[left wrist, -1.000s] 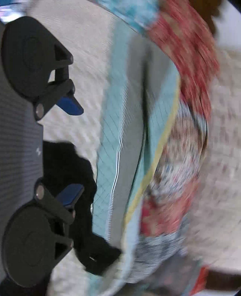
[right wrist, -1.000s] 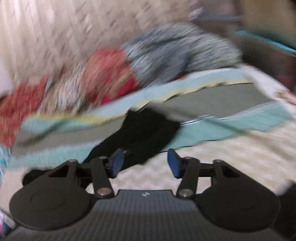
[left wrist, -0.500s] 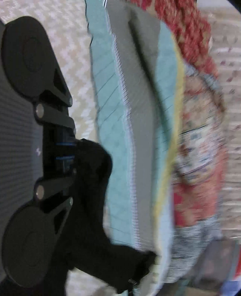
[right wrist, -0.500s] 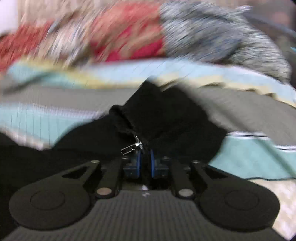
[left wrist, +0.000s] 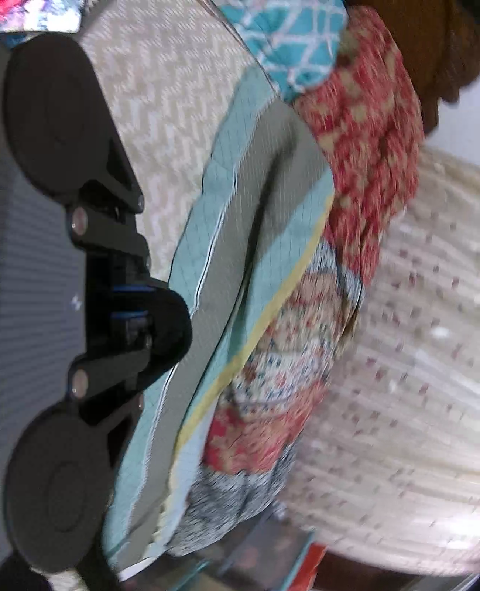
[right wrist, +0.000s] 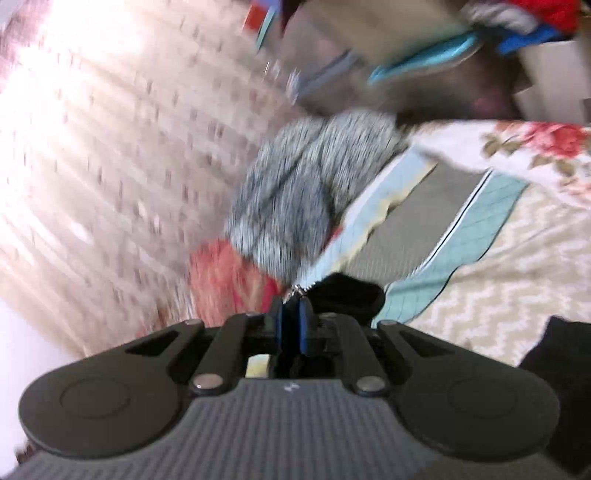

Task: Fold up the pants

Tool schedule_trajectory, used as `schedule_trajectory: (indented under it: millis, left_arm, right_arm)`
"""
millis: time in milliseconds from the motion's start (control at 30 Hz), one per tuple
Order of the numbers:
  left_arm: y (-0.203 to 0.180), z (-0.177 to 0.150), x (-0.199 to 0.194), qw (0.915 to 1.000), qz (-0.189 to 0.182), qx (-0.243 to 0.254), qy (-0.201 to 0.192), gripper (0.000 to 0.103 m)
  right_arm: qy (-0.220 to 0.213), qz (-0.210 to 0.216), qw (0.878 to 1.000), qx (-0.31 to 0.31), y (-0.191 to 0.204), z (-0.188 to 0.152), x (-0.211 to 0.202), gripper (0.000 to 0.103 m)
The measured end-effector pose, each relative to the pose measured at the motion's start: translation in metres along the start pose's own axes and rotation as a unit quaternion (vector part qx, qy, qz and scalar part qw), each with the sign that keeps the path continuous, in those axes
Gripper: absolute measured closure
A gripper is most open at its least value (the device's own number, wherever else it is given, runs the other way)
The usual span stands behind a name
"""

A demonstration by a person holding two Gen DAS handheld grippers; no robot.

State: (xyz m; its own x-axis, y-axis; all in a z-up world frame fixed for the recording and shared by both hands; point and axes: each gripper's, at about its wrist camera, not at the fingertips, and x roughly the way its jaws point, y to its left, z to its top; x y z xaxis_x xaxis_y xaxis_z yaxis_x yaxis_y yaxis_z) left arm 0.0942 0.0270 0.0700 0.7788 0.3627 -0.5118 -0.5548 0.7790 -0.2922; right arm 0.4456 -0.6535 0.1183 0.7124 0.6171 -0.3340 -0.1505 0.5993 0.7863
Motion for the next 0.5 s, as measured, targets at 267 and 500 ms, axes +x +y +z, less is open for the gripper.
schedule_trajectory:
  millis: [267,500]
  left_arm:
    - [0.042,0.016,0.037,0.9923,-0.013,-0.12,0.028,0.095]
    - [0.013,0.002,0.169,0.9893,0.064,-0.083,0.101,0.094]
  right_arm:
    - [-0.063,-0.076,0.993,0.069,-0.018,0.011,0.027,0.094]
    - [-0.037,-0.219,0.975,0.021,-0.053,0.006,0.172,0.082]
